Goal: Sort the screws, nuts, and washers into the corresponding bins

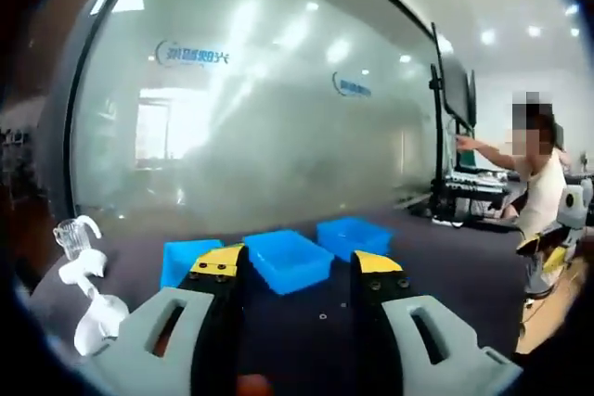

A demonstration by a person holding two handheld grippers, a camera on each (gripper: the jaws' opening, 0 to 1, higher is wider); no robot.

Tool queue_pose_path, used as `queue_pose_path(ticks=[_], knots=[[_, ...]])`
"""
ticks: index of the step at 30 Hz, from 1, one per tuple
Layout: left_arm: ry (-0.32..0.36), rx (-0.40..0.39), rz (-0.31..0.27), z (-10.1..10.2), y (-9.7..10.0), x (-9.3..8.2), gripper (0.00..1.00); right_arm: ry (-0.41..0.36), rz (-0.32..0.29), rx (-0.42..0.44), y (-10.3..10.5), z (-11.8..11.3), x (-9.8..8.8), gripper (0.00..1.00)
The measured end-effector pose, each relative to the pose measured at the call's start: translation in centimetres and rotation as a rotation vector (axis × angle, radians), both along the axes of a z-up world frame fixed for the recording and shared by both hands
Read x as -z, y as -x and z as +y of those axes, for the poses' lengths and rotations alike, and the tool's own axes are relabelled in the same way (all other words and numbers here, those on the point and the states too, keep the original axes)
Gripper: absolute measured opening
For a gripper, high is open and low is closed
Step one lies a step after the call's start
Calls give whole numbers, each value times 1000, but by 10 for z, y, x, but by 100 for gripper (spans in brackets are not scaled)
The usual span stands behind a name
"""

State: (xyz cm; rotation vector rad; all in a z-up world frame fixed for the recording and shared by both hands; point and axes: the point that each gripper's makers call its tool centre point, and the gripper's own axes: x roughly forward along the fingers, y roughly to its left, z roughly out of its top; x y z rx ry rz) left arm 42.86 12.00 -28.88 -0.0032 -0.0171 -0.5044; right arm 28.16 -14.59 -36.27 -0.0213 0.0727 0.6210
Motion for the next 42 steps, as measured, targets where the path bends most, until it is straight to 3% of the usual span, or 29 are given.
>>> queue_pose_path(ticks=[10,18,26,31,42], knots=[[0,20,-20,13,52,7,43,-4,-19,-4,-4,2,-7,41],[-22,38,-18,15,83,19,43,-5,-24,-10,-6,5,-8,41],[-31,46,12,21,97,37,44,-2,-23,-10,-7,4,-8,41],[3,25,36,31,102,44,45,4,-20,-13,-7,6,-8,41],[15,21,37,39,107,47,45,13,-18,-25,-10,11,-10,41]])
